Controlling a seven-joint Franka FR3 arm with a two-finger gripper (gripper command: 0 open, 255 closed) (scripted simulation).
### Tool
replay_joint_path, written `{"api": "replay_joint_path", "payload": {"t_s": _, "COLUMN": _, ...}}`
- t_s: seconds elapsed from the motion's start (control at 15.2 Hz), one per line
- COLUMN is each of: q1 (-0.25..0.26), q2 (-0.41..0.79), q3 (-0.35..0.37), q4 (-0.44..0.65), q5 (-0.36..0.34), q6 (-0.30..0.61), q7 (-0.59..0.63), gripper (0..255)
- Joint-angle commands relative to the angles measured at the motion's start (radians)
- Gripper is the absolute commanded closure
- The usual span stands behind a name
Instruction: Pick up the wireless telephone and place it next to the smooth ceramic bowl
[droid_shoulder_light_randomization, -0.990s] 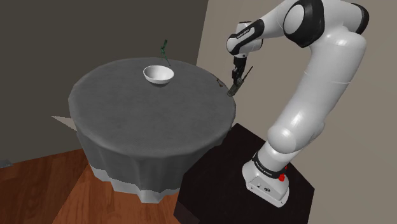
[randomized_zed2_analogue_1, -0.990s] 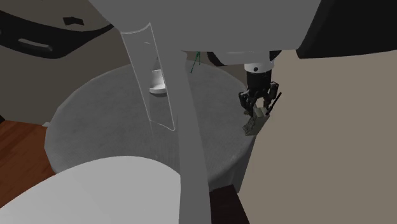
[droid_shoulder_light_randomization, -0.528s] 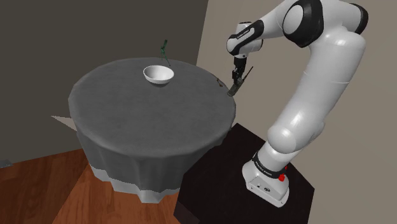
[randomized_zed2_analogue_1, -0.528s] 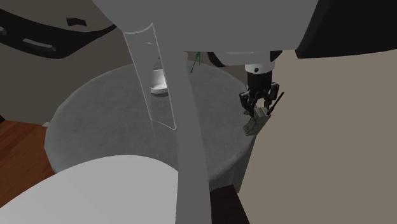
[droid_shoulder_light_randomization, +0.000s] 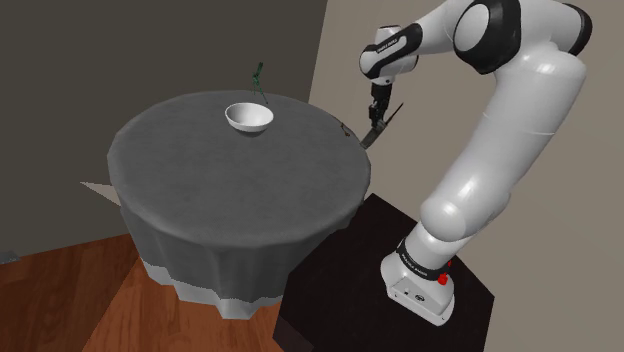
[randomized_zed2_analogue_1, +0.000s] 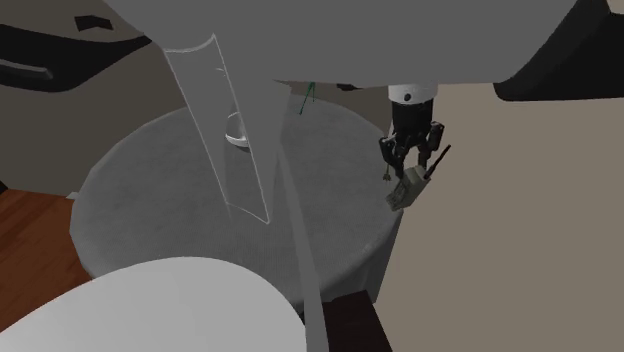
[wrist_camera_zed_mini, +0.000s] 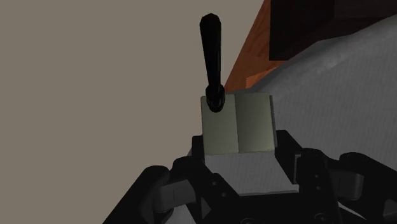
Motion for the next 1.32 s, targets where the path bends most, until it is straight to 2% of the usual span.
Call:
{"api": "replay_joint_path", "payload": {"t_s": 0.0, "q1": 0.001, "q2": -0.016, "q3": -0.001, "q4": 0.022, "q5": -0.002, "q6": -0.022, "q7": -0.003, "gripper": 255}}
{"api": "replay_joint_path", "payload": {"t_s": 1.25, "q1": 0.012, "q2": -0.095, "q3": 0.003, "q4": 0.192, "q5": -0.016, "q6": -0.264, "q7": -0.031, "gripper": 255}}
